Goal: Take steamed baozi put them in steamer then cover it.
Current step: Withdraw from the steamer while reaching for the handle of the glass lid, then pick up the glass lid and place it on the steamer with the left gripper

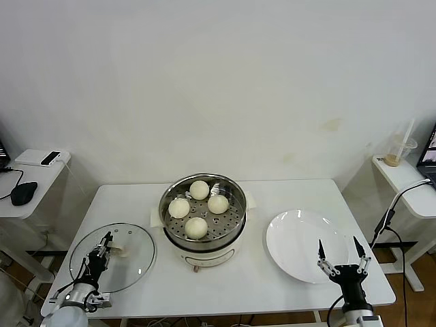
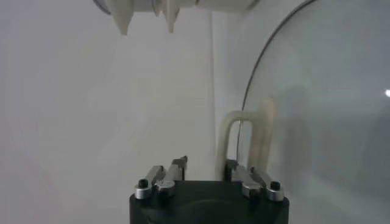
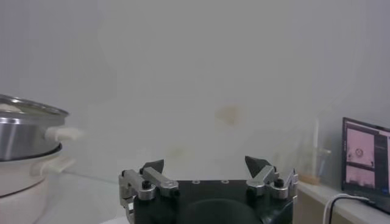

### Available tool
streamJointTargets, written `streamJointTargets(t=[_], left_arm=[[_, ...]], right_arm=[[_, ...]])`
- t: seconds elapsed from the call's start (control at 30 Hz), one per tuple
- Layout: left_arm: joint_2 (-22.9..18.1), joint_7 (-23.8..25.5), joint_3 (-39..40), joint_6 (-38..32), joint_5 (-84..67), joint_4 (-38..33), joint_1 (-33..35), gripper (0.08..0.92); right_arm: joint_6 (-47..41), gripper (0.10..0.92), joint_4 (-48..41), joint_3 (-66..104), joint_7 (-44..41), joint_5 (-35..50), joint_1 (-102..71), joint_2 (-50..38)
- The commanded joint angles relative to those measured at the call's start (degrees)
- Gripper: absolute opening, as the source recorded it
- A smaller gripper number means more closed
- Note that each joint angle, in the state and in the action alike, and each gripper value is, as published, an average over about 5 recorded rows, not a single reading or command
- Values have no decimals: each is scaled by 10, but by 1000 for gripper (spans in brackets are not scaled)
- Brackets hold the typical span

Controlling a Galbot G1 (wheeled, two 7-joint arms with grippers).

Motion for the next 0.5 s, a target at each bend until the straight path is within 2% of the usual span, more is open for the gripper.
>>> streamJointTargets(t=[0.03,0.2,0.37,0.5], left_arm=[[-2,-13,-17,9,1,-60,38,265],[-19,-16,-37,49,6,-133,71,148],[-32,-2,-54,112,13,-218,102,140],[-31,43,-68,167,19,-264,116,140]], right_arm=[[-2,823,4,-5,-1,0,1,-6],[-3,823,8,-12,-3,1,0,-13],[-6,823,10,-21,-7,0,2,-21],[-8,823,10,-26,-10,0,5,-26]])
